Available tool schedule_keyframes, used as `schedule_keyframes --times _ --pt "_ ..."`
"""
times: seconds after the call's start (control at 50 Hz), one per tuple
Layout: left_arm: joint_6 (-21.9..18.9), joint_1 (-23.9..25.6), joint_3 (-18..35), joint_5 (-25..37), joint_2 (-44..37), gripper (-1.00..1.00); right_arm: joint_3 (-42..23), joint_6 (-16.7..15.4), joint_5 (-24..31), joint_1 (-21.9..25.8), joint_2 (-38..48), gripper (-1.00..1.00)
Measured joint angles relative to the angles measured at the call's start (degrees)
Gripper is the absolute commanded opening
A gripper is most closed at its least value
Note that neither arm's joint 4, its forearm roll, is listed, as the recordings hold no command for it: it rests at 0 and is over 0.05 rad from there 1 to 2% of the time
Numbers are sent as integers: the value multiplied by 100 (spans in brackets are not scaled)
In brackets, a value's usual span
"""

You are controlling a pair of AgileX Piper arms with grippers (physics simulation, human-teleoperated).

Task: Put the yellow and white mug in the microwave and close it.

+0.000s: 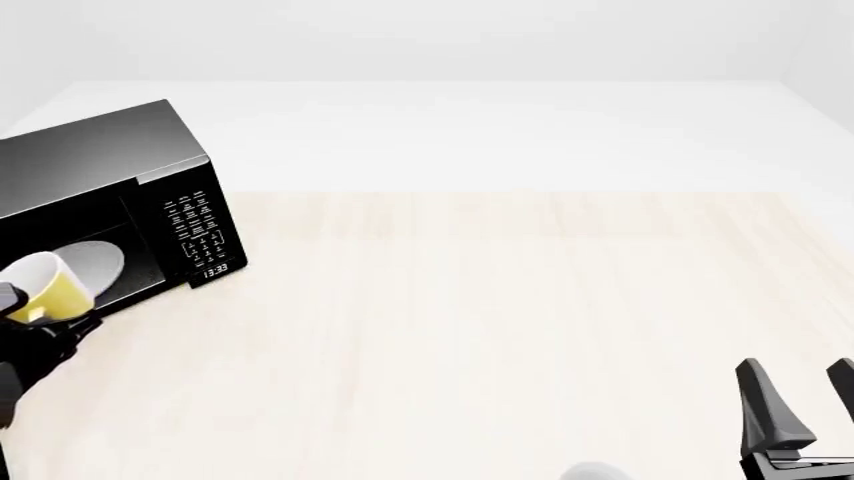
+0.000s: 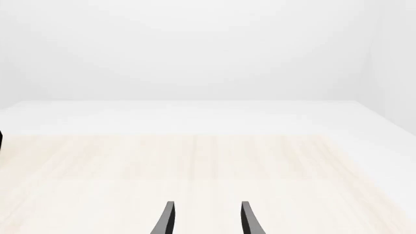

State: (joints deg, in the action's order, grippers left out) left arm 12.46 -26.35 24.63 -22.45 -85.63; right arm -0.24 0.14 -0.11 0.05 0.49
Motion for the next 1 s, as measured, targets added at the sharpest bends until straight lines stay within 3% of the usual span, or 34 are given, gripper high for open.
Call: schedule_keyframes --times 1.0 --pt "299 22 985 26 -687 -100 0 0 0 0 0 100"
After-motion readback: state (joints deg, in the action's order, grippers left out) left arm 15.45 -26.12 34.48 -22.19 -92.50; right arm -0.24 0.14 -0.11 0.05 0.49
